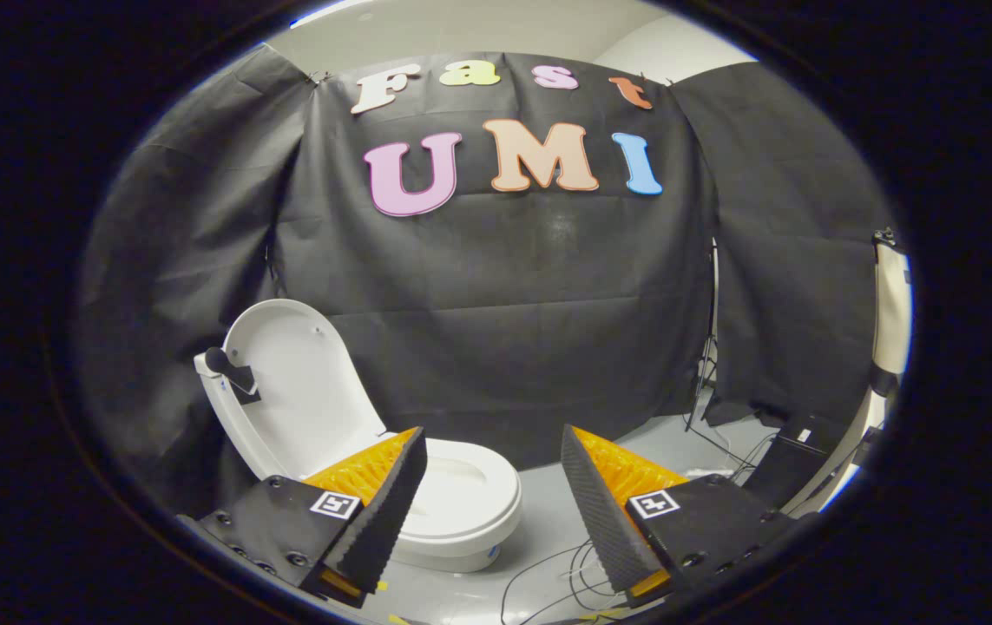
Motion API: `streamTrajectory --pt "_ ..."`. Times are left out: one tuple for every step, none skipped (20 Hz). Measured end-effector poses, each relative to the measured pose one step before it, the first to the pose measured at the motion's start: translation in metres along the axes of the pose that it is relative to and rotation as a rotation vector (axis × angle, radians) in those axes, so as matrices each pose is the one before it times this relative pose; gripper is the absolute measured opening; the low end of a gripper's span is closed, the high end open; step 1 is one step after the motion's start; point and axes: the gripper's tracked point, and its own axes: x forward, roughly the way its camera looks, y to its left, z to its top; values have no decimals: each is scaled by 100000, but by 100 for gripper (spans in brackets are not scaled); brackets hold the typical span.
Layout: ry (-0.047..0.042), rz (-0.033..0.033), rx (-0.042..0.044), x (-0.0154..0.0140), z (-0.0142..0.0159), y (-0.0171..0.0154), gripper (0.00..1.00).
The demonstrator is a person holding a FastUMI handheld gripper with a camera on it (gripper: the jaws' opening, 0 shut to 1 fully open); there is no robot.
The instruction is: Open the toilet lid.
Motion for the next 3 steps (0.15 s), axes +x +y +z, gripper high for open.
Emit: streamTrajectory --pt "-413 -6 629 6 -4 14 97" --pt "-163 -278 223 11 51 -25 97" --pt "130 -69 -51 37 -99 -11 97"
